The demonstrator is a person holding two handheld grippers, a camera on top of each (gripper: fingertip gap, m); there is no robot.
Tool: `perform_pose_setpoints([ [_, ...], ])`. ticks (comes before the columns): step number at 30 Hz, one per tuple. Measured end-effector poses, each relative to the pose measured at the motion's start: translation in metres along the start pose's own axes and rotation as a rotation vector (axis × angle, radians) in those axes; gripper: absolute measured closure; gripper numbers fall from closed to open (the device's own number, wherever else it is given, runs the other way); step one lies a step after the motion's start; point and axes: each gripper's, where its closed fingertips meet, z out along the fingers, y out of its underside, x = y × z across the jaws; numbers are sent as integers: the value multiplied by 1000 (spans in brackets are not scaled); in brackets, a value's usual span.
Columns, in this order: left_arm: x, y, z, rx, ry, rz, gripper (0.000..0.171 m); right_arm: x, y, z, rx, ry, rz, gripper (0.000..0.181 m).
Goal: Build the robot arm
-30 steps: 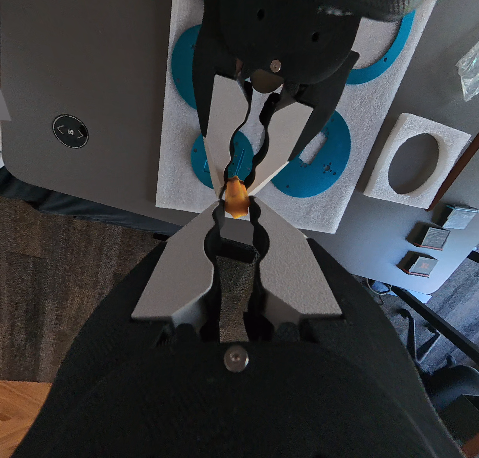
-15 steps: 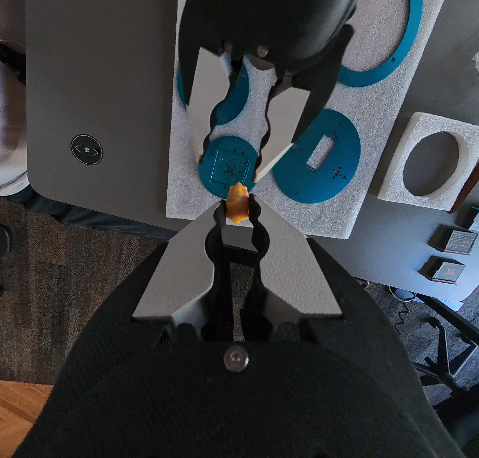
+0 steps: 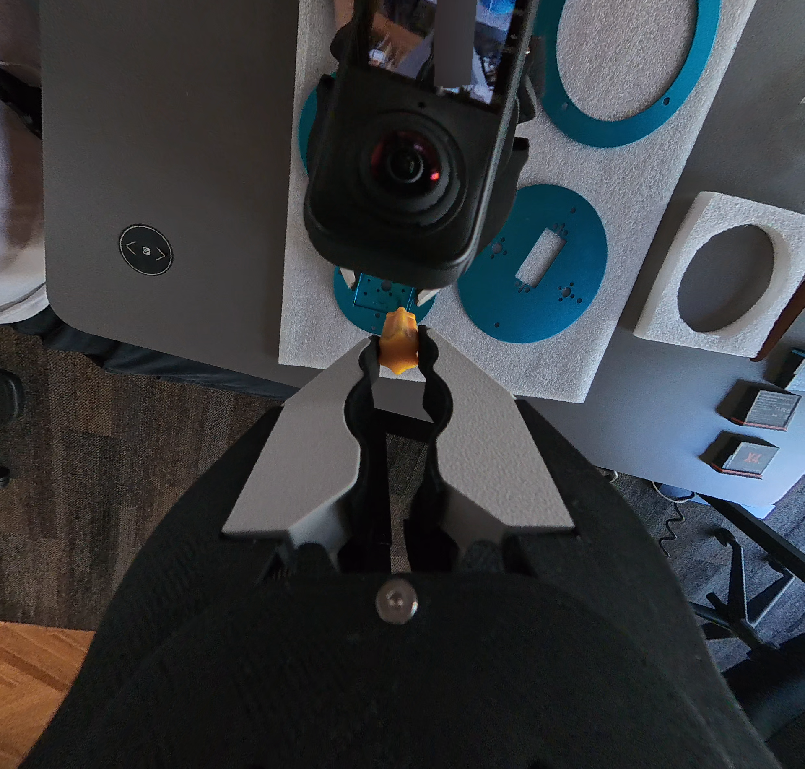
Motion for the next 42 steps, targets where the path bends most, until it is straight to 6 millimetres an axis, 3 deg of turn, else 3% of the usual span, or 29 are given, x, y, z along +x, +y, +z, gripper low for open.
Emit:
perform_pose_setpoints([
  [11, -1, 1, 1, 18, 18, -47, 126, 3, -5, 2, -10, -11, 44, 164],
  [16, -1, 1, 1, 2, 10, -48, 126, 8, -2, 2, -18, 22, 260, 164],
  [25, -2, 2, 1, -10, -2, -50, 126, 15, 11, -1, 27, 162, 920, 162],
  [40, -3, 2, 0, -37, -28, -43, 126, 10, 13, -2, 20, 178, 900, 162],
  [42, -5, 0, -2, -43, -49, -31, 108, 10, 13, -2, 22, 178, 902, 163],
])
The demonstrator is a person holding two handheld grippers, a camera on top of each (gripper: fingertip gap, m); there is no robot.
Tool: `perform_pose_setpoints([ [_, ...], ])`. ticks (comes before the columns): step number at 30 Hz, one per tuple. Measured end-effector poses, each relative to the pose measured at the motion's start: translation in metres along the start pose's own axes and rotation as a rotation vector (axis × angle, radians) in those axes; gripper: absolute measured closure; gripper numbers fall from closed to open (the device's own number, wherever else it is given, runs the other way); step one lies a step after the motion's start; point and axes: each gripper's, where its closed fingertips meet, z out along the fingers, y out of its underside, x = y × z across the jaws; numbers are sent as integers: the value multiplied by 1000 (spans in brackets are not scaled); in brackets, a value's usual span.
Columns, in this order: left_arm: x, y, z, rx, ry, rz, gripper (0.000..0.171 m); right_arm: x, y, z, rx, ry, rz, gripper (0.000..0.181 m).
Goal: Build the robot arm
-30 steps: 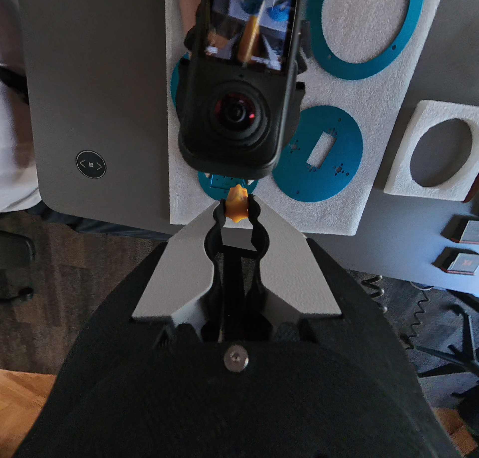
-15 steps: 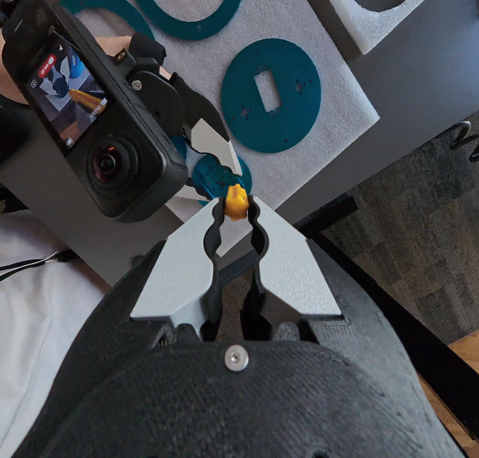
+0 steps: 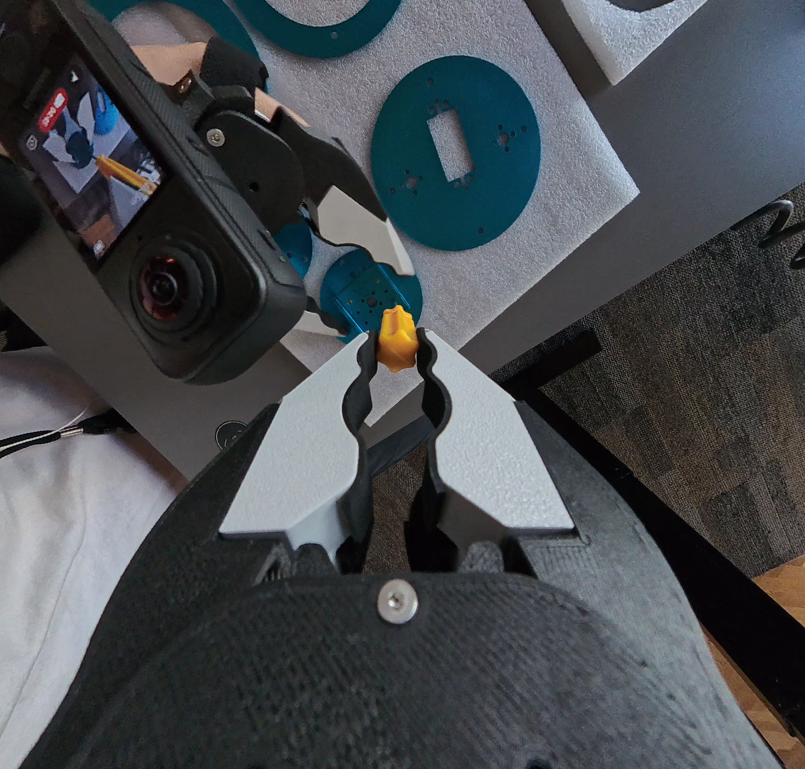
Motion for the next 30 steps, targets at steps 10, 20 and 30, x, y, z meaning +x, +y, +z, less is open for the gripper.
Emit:
perform_pose_setpoints([
  [10, -20, -69, -50, 467, -100, -75, 142, 3, 1, 0, 11, -14, 22, 162],
  [20, -21, -73, -42, 456, -112, -49, 156, 4, 1, 2, 62, -34, -113, 156],
  [30, -20, -72, -43, 447, -114, -35, 156, 23, -14, -15, 292, 397, -336, 115],
])
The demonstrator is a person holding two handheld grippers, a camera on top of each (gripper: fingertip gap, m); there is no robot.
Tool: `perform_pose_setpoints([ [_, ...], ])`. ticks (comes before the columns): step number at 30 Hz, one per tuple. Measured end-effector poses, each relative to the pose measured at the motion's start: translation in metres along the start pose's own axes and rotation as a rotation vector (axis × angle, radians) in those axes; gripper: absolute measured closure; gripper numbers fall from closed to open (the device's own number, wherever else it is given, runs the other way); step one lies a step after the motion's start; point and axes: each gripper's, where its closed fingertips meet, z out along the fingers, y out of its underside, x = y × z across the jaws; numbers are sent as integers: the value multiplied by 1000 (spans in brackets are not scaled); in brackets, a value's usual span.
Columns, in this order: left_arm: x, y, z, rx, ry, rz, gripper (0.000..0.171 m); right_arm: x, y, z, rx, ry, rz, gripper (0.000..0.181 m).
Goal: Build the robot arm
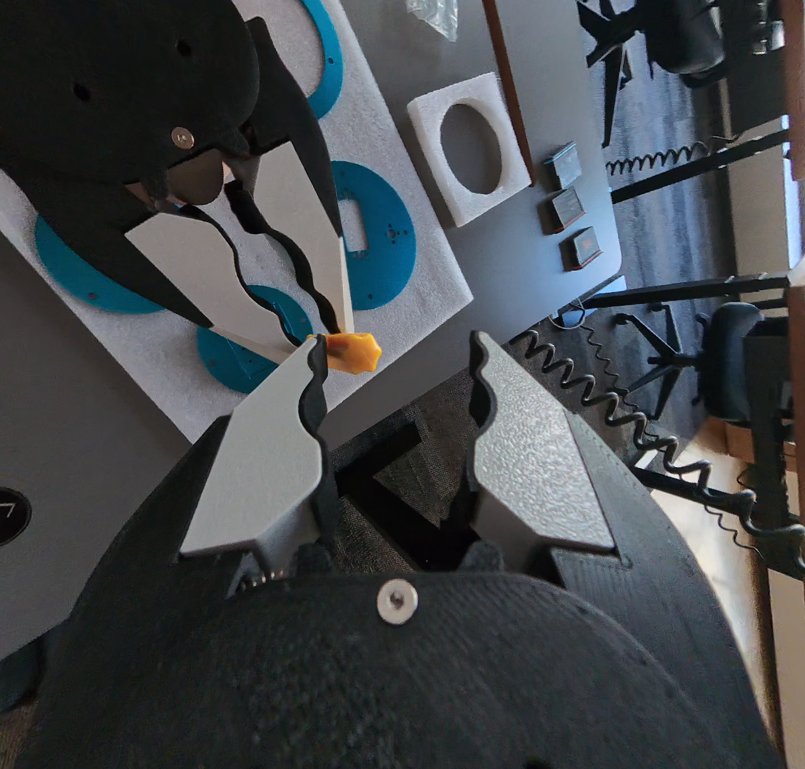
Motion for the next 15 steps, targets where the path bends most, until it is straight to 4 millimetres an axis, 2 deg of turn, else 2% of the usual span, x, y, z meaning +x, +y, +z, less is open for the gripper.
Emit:
perform_pose_setpoints([
  [6, 2, 0, 1, -4, -3, 9, 156, -2, 3, -1, 21, 24, 29, 117],
  [10, 2, 0, 0, -7, -2, 18, 156, -7, 4, 0, 3, 5, -19, 117],
  [13, 2, 0, -1, -3, 5, 18, 156, -24, -1, -3, 57, -136, -56, 117],
  [15, 3, 0, -2, 1, 20, 24, 156, -32, -12, -12, 202, -264, -65, 117],
])
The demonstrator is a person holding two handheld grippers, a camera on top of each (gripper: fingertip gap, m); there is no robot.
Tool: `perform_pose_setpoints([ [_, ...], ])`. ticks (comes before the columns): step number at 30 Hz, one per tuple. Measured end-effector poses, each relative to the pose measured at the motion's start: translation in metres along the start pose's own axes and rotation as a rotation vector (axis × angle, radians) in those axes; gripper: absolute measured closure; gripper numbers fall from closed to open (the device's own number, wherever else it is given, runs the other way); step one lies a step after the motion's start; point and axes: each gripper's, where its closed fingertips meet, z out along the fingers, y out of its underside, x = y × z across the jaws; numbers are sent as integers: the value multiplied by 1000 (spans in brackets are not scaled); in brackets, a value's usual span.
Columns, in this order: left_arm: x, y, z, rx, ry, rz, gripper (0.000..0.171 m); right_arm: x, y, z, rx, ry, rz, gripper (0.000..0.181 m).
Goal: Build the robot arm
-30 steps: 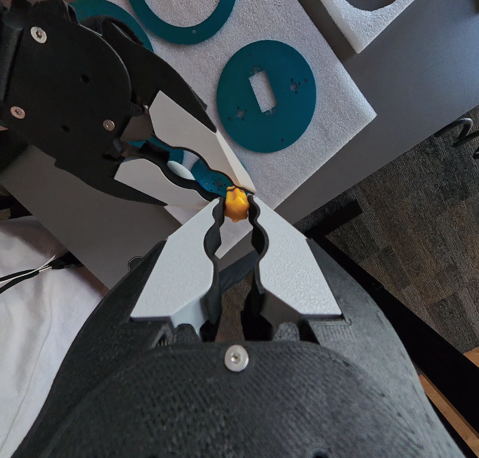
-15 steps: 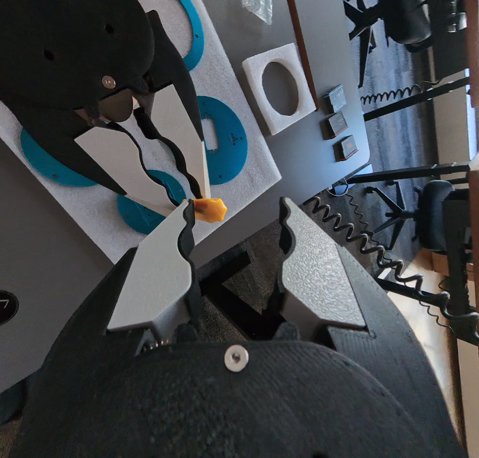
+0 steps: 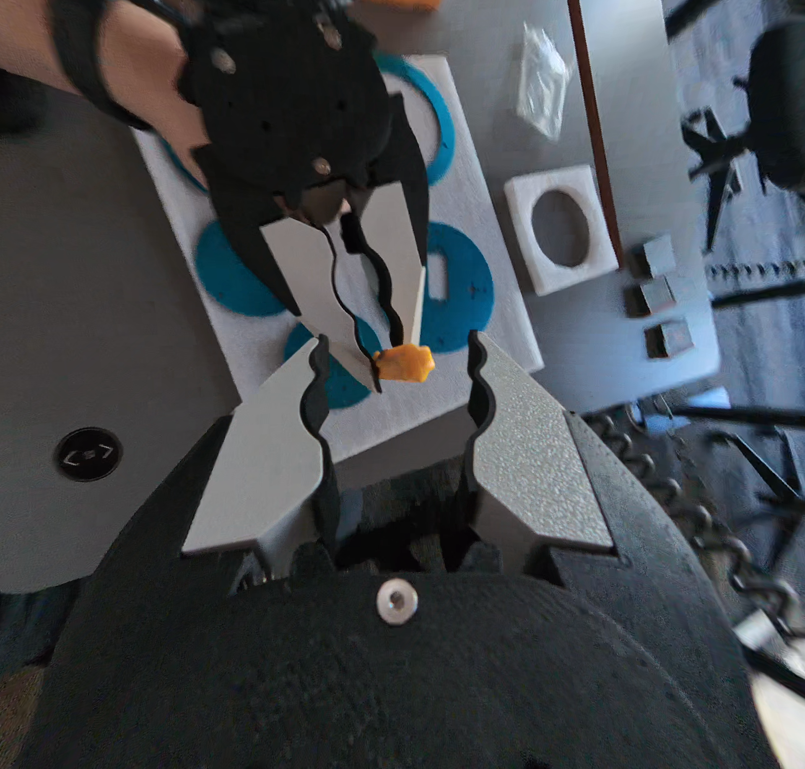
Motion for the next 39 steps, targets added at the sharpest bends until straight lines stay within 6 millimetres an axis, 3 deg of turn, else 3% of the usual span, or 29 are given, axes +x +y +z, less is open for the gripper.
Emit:
perform_pose_setpoints([
  [3, 0, 1, -2, 7, 22, -8, 157, -2, -24, -15, 378, -170, 106, 119],
  [6, 1, 1, -2, 15, 43, -7, 157, -5, -24, -18, 581, -323, 171, 139],
  [11, 3, 1, -4, 21, 67, 1, 156, -7, -5, 0, 572, -393, 183, 145],
  [12, 4, 1, -4, 22, 77, 4, 156, -6, -3, 2, 564, -394, 195, 149],
  [13, 4, 1, -4, 22, 77, 8, 157, -6, -3, 1, 577, -404, 205, 165],
  [18, 4, 0, -3, 26, 94, -4, 157, -2, -1, 2, 627, -366, 304, 164],
  [26, -3, 0, 2, -9, -5, -7, 154, 10, 1, 6, 656, -89, 480, 164],
  [31, 2, 0, 2, -6, 59, -17, 155, 9, 2, 3, 668, 29, 551, 164],
  [35, 3, 2, -1, 2, 112, -15, 155, 2, -8, -9, 750, -190, 462, 154],
  [39, 6, 1, -1, 2, 160, -2, 155, 0, -2, -1, 662, -305, 402, 162],
])
